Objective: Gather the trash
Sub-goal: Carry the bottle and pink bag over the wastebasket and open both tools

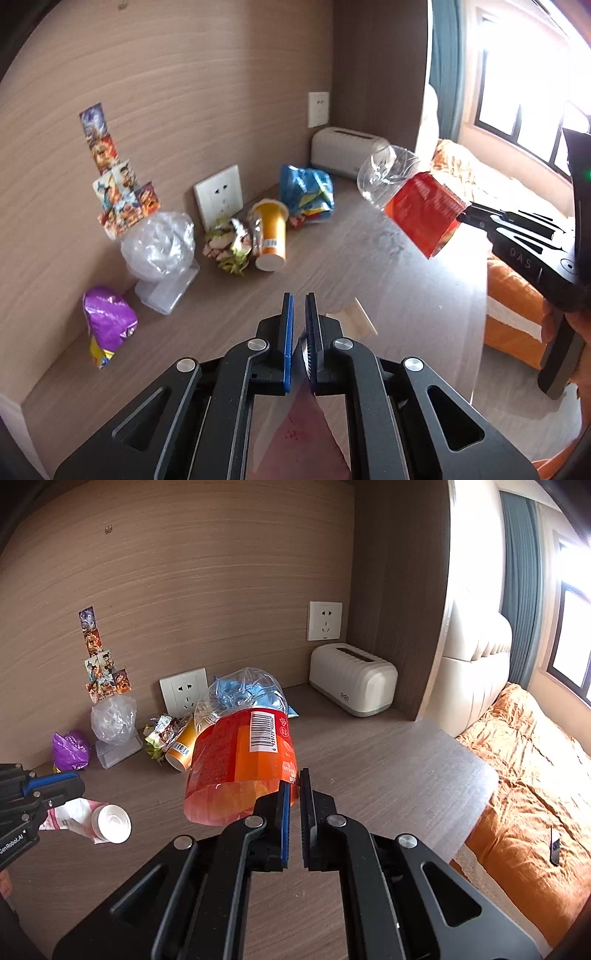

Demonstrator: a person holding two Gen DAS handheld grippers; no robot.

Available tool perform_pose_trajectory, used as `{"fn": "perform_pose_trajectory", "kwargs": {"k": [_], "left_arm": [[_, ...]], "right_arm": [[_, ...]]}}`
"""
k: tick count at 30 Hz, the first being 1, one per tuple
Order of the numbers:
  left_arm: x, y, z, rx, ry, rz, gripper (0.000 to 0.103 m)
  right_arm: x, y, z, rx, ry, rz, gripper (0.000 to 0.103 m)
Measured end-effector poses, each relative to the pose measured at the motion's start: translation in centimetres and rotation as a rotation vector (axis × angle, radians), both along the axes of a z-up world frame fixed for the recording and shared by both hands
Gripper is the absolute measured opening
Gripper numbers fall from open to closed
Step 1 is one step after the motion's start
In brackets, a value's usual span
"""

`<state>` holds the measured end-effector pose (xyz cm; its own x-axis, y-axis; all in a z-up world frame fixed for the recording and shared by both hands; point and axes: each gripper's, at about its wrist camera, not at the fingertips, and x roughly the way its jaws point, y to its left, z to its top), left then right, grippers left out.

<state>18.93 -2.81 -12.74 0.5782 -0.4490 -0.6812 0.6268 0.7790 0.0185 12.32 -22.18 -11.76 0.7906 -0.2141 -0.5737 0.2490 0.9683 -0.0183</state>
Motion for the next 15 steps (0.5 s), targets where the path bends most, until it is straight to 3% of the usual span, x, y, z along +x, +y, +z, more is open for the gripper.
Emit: {"fn": "perform_pose_trajectory", "kwargs": {"k": [7,15], "left_arm": [[-2.2,-2.6,1.4,-0.019,-0.030,-0.127,0.005],[-7.0,-10.8,3.0,-0.064,-0.030,-0.391,0.005]], "right_arm": [[-3.8,-0.6,1.1,-0.019,-0.016,-0.084,0.006],[-12.1,-5.3,3.0,-0.067,-0.011,-0.297,0.006]]}}
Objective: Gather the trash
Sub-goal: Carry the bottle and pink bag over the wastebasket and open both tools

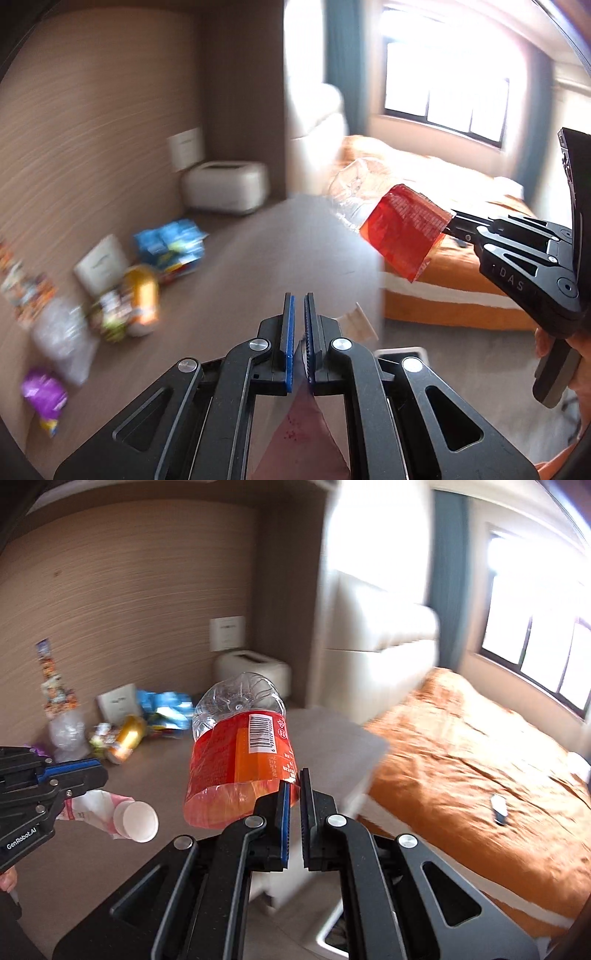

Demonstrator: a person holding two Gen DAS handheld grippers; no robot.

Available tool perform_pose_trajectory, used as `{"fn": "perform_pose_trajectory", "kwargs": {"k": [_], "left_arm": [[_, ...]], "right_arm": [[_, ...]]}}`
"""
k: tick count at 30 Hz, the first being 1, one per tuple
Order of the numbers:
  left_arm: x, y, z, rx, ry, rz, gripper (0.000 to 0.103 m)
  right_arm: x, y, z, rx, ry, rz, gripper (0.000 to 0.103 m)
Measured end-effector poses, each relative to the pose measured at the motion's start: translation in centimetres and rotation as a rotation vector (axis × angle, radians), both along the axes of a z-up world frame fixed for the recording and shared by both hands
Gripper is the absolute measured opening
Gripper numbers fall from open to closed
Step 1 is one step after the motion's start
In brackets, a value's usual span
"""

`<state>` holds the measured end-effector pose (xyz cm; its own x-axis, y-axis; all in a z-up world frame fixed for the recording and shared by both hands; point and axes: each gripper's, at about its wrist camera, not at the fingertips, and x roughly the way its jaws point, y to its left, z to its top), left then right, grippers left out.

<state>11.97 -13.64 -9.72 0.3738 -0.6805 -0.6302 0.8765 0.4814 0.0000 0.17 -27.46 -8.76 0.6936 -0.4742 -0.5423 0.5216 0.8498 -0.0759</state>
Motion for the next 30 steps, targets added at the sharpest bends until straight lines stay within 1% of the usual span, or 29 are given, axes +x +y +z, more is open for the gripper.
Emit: {"fn": "perform_pose_trajectory", "kwargs": {"k": [2,3,5,6,8,11,13,15,16,17,18,20,21,22,23,24,26,27,29,30], "left_arm": [[-1.5,-2.4,0.1,-0.006,0.006,-0.063,0.005],[-2.8,-4.3,0.0,-0.013,0.010,-0.109,0.005],[-4.4,-6.5,-0.3,-0.021,0.021,-0.157,0.005],[-5.6,-8.2,-0.7,-0.023,0.037,-0.193,0.005],[-7.5,-10.8,-1.6,-0.019,0.048,-0.233,0.005],[-10.5,-14.7,-3.9,-0.006,0.075,-0.281,0.005],[-12.5,-17.6,-6.5,0.015,0.091,-0.294,0.005],[-14.0,-20.2,-9.6,0.035,0.129,-0.301,0.005],[-14.5,-21.1,-10.8,0.042,0.137,-0.301,0.005],[-15.0,-22.2,-12.4,0.049,0.151,-0.303,0.005],[-15.6,-23.6,-14.6,0.061,0.167,-0.305,0.005],[-16.5,-25.5,-18.5,0.073,0.187,-0.305,0.005],[-17.0,-26.8,-21.6,0.086,0.203,-0.300,0.005],[-17.2,-27.4,-23.4,0.093,0.210,-0.299,0.005],[-17.4,-28.1,-25.5,0.098,0.214,-0.296,0.005],[-17.8,-28.9,-28.4,0.115,0.216,-0.288,0.005],[-18.2,-29.9,-33.0,0.137,0.224,-0.277,0.005],[-18.2,-30.4,-35.8,0.151,0.228,-0.270,0.000],[-18.3,-30.8,-39.9,0.178,0.228,-0.263,0.000],[-18.3,-30.8,-42.1,0.189,0.229,-0.256,0.000]], "right_arm": [[-2.7,-1.8,0.0,-0.010,0.013,-0.067,0.006],[-3.6,-2.3,-0.1,-0.013,0.018,-0.092,0.006],[-6.4,-4.3,-0.8,-0.012,0.038,-0.155,0.006],[-7.3,-5.0,-1.1,-0.011,0.045,-0.176,0.006],[-9.4,-6.7,-2.0,-0.004,0.064,-0.212,0.006],[-12.5,-10.0,-4.5,0.007,0.099,-0.236,0.006],[-13.6,-11.8,-6.3,0.014,0.116,-0.229,0.006],[-14.6,-14.4,-9.1,0.024,0.147,-0.214,0.006],[-14.9,-15.1,-10.1,0.023,0.154,-0.210,0.006],[-15.4,-16.4,-11.8,0.029,0.169,-0.197,0.006],[-15.7,-17.3,-13.1,0.032,0.175,-0.190,0.006],[-16.2,-19.3,-16.7,0.044,0.197,-0.171,0.006],[-16.5,-19.9,-18.3,0.048,0.204,-0.162,0.006],[-16.7,-20.8,-20.1,0.050,0.209,-0.152,0.005],[-16.8,-21.7,-22.8,0.057,0.216,-0.138,0.005],[-16.6,-22.2,-24.6,0.062,0.225,-0.130,0.005],[-16.4,-23.4,-28.9,0.085,0.235,-0.115,0.005],[-16.2,-23.9,-32.1,0.097,0.242,-0.102,0.005],[-15.9,-24.4,-36.6,0.112,0.254,-0.089,0.005],[-15.8,-24.8,-38.4,0.125,0.263,-0.084,0.005]]}}
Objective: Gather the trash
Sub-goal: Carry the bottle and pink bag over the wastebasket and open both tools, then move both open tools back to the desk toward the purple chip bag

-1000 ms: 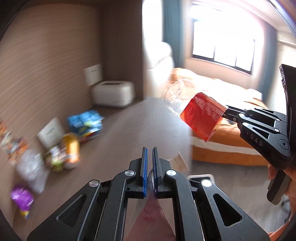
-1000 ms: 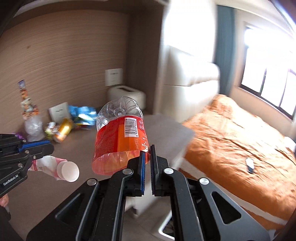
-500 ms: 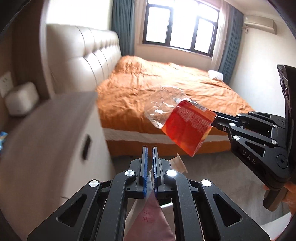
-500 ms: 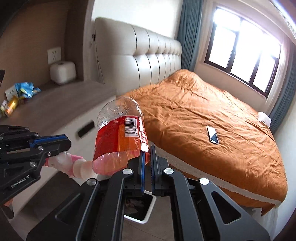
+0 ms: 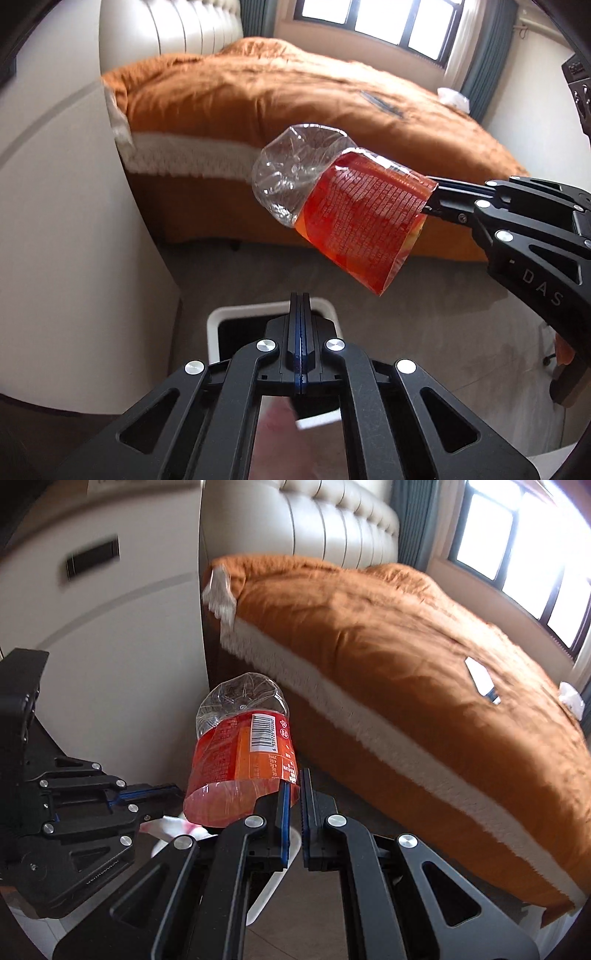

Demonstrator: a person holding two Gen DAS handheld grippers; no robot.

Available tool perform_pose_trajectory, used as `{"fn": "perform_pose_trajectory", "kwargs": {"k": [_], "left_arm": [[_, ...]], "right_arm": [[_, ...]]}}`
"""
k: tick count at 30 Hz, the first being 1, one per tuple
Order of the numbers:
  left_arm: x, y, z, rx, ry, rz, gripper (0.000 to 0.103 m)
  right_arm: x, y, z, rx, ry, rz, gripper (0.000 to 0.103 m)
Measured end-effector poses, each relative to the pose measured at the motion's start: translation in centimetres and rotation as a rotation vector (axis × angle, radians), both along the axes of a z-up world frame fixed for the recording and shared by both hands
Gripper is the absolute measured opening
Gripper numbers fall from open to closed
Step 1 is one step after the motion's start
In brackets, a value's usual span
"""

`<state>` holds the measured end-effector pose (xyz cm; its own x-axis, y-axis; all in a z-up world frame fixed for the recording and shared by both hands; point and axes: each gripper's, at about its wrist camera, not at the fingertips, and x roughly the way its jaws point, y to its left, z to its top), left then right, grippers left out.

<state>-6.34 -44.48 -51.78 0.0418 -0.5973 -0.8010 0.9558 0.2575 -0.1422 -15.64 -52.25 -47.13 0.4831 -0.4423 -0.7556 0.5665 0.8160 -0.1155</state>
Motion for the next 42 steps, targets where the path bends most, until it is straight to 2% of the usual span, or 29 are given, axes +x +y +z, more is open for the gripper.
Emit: {"fn": "perform_pose_trajectory", "kwargs": {"k": [2,4,5,6,7,8,10,14,20,25,29,31,37,42], "left_arm": [[0.1,0.1,-3.3,0.020,0.007,0.000,0.000],[0.3,0.3,-6.5,0.037,0.017,0.002,0.001],[0.5,0.3,-7.7,0.047,0.031,0.002,0.016],[0.5,0.5,-9.2,0.051,0.038,0.009,0.087],[0.4,0.7,-10.4,0.055,0.027,0.019,0.093],[0.3,0.7,-11.8,0.070,0.000,0.019,0.098],[0.3,0.7,-13.6,0.079,-0.033,0.029,0.098],[0.6,1.4,-14.7,0.066,-0.006,0.060,0.098],[1.1,1.5,-12.5,0.060,-0.006,0.086,0.098],[1.5,3.0,-8.4,0.048,-0.033,0.081,0.098],[2.2,4.3,-4.9,0.025,-0.046,0.091,0.098],[2.6,5.3,-2.2,0.015,-0.048,0.098,0.098],[2.1,8.3,6.7,-0.040,-0.085,0.132,0.098],[2.4,11.1,15.5,-0.097,-0.079,0.177,0.098]], "right_arm": [[0.2,-0.4,-4.3,0.038,0.010,0.011,0.005],[0.3,-0.1,-7.2,0.055,0.020,0.036,0.006],[0.2,0.2,-9.0,0.039,0.017,0.044,0.007],[0.2,0.5,-10.0,0.034,0.006,0.063,0.022],[0.3,0.8,-11.1,0.010,0.027,0.066,0.089],[0.3,1.1,-12.0,-0.042,0.042,0.039,0.099],[-0.2,1.4,-12.5,-0.073,0.006,0.045,0.099],[-0.1,1.9,-13.6,-0.087,0.036,0.065,0.099],[0.2,2.8,-12.0,-0.103,0.065,0.076,0.099],[0.3,3.3,-8.9,-0.071,0.055,0.055,0.099],[0.1,4.1,-5.5,-0.089,0.054,0.037,0.099],[-0.1,4.5,-3.8,-0.093,0.046,0.032,0.099],[-0.9,6.3,4.1,-0.103,-0.015,0.026,0.099],[-0.6,8.0,12.9,-0.152,-0.081,0.051,0.099]]}}
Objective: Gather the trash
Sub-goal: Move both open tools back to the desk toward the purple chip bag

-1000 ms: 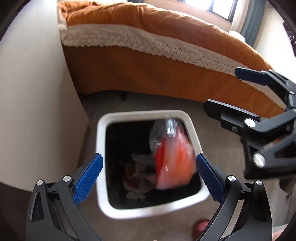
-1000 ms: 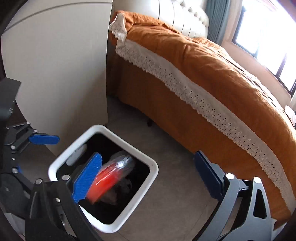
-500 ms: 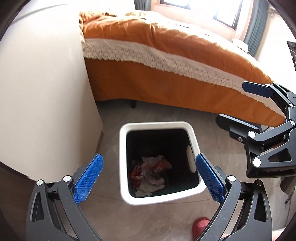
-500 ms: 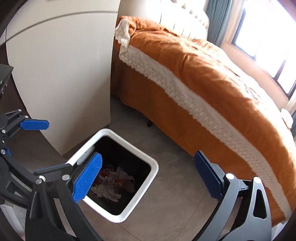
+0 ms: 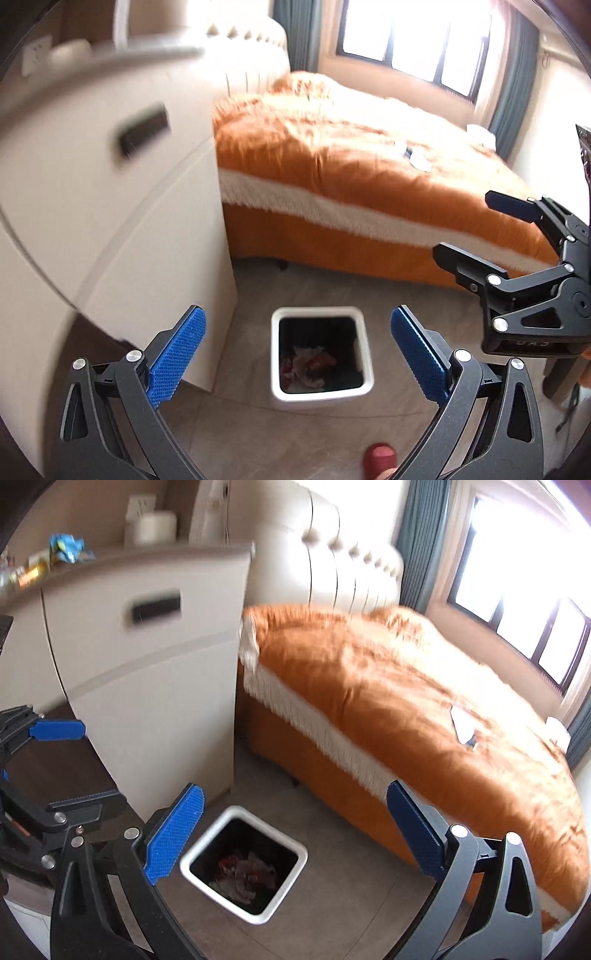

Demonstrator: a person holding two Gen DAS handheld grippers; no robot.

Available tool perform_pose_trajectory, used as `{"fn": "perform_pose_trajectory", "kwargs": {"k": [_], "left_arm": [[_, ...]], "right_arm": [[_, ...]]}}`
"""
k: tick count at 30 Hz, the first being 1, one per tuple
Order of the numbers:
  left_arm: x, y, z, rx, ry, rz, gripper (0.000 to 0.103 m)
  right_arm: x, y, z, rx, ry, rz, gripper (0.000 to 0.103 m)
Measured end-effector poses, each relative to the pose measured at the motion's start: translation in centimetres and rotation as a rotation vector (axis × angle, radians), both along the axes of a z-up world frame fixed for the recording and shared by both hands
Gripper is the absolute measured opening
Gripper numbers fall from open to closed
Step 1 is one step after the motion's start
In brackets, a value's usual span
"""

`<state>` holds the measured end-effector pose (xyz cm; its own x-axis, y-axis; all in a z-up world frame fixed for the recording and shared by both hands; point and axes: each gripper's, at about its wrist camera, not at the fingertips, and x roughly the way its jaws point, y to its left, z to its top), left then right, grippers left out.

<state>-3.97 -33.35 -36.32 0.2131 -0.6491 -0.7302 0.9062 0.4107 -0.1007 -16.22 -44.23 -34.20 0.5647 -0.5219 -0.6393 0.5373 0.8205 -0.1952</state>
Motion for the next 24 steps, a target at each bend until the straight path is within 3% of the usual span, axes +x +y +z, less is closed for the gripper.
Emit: {"fn": "perform_pose_trajectory", "kwargs": {"k": [6,11,18,24], "left_arm": [[0.0,3.7,10.3,-0.067,-0.052,0.061,0.098],[1.1,8.1,17.0,-0.108,-0.096,0.149,0.098],[4.6,16.6,24.0,-0.144,-0.173,0.329,0.098],[7.7,23.8,28.1,-0.161,-0.245,0.454,0.098]], "right_arm": [[1.2,2.5,10.2,-0.036,-0.103,0.042,0.099],[3.3,6.0,17.4,-0.084,-0.170,0.126,0.099],[7.5,12.3,23.7,-0.112,-0.260,0.261,0.099],[12.2,18.5,27.4,-0.097,-0.313,0.363,0.099]]}}
